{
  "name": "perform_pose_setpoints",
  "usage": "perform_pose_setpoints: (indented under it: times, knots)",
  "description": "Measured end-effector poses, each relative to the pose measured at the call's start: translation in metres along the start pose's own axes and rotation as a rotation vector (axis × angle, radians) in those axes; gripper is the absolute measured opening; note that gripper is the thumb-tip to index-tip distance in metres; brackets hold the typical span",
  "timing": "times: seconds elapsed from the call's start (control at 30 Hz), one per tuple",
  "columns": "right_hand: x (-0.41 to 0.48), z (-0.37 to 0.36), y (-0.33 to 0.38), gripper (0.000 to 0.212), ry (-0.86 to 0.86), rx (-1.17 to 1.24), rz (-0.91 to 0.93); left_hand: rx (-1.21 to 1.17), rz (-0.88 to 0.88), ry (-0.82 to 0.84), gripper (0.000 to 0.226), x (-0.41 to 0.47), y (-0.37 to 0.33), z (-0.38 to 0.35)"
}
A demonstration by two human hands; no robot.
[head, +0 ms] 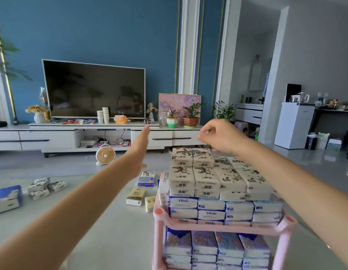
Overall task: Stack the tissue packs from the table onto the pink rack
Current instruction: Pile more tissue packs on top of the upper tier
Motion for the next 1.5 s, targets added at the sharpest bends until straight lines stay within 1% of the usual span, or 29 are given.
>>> perform_pose_setpoints:
  times: [0.07,0.17,0.27,0.37,0.47,0.53,0.57,0.63,0.7,0.73,0.8,0.9,0.97,1.03,1.1,1.17,1.2,1.23,1.3,1.37,1.4,1.43,1.5]
  knots:
    - [-0.006,-0.005,0.026,0.034,0.0,0.052,0.043,-0.015,0.017,-0.055,0.067,-0.003,0.015,0.043]
    - [-0.012,-0.032,0.077,0.033,0.038,0.203,0.103,-0.03,0.058,-0.139,0.067,-0.013,0.039,0.111]
    - [-0.014,-0.083,0.141,0.03,0.16,0.342,0.199,-0.033,0.11,-0.227,0.067,-0.019,0.065,0.178]
    - [-0.008,-0.152,0.197,0.029,0.291,0.412,0.271,-0.032,0.106,-0.297,0.067,-0.028,0.084,0.239]
    - [0.006,-0.233,0.224,0.028,0.423,0.438,0.206,-0.052,0.057,-0.437,0.071,-0.032,0.099,0.304]
    - [0.015,-0.285,0.226,0.028,0.521,0.471,0.096,-0.022,0.047,-0.551,0.072,-0.031,0.112,0.347]
    - [0.02,-0.309,0.226,0.029,0.558,0.49,0.04,0.034,0.042,-0.591,0.071,-0.029,0.118,0.369]
    - [0.03,-0.352,0.222,0.028,0.582,0.506,-0.03,0.185,0.027,-0.626,0.061,-0.021,0.129,0.404]
    - [0.044,-0.392,0.218,0.028,0.555,0.474,-0.044,0.331,-0.009,-0.624,0.043,-0.008,0.134,0.429]
    - [0.051,-0.41,0.216,0.029,0.527,0.435,-0.028,0.406,-0.018,-0.616,0.04,0.001,0.135,0.436]
    - [0.067,-0.442,0.214,0.036,0.486,0.352,0.025,0.556,-0.031,-0.603,0.04,0.025,0.134,0.441]
    - [0.091,-0.487,0.213,0.05,0.446,0.267,0.077,0.784,-0.112,-0.542,0.044,0.069,0.125,0.431]
    - [0.109,-0.513,0.21,0.06,0.395,0.249,0.1,0.92,-0.162,-0.484,0.049,0.102,0.122,0.421]
    - [0.125,-0.536,0.206,0.073,0.376,0.226,0.114,1.024,-0.167,-0.437,0.047,0.137,0.122,0.417]
    - [0.139,-0.558,0.202,0.089,0.397,0.168,0.113,1.046,-0.128,-0.401,0.045,0.169,0.124,0.418]
    - [0.148,-0.58,0.198,0.107,0.456,0.083,0.101,0.995,-0.061,-0.371,0.039,0.195,0.126,0.421]
    - [0.151,-0.59,0.199,0.113,0.48,0.032,0.098,0.952,-0.017,-0.372,0.034,0.206,0.126,0.424]
    - [0.155,-0.599,0.2,0.116,0.485,-0.007,0.099,0.959,0.009,-0.379,0.034,0.216,0.126,0.426]
    - [0.162,-0.612,0.201,0.112,0.444,-0.022,0.104,1.04,0.074,-0.335,0.047,0.232,0.13,0.424]
    - [0.167,-0.617,0.199,0.095,0.377,-0.015,0.135,1.055,0.143,-0.28,0.067,0.239,0.139,0.42]
    - [0.167,-0.616,0.198,0.086,0.339,-0.028,0.155,1.103,0.155,-0.262,0.07,0.241,0.142,0.416]
    - [0.166,-0.613,0.196,0.08,0.306,-0.046,0.166,1.147,0.18,-0.258,0.068,0.238,0.145,0.412]
    - [0.161,-0.605,0.19,0.08,0.297,-0.079,0.137,1.264,0.207,-0.234,0.055,0.231,0.15,0.398]
Point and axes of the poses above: each hand's wrist, its own x-axis towards the middle knuckle, its own z-axis out of the back of the hand, y = z × x, the point moved 7 cm from there along x, towards the middle knuckle, and after that the axes turned 7 degrees about z, right-handed, at the moved point
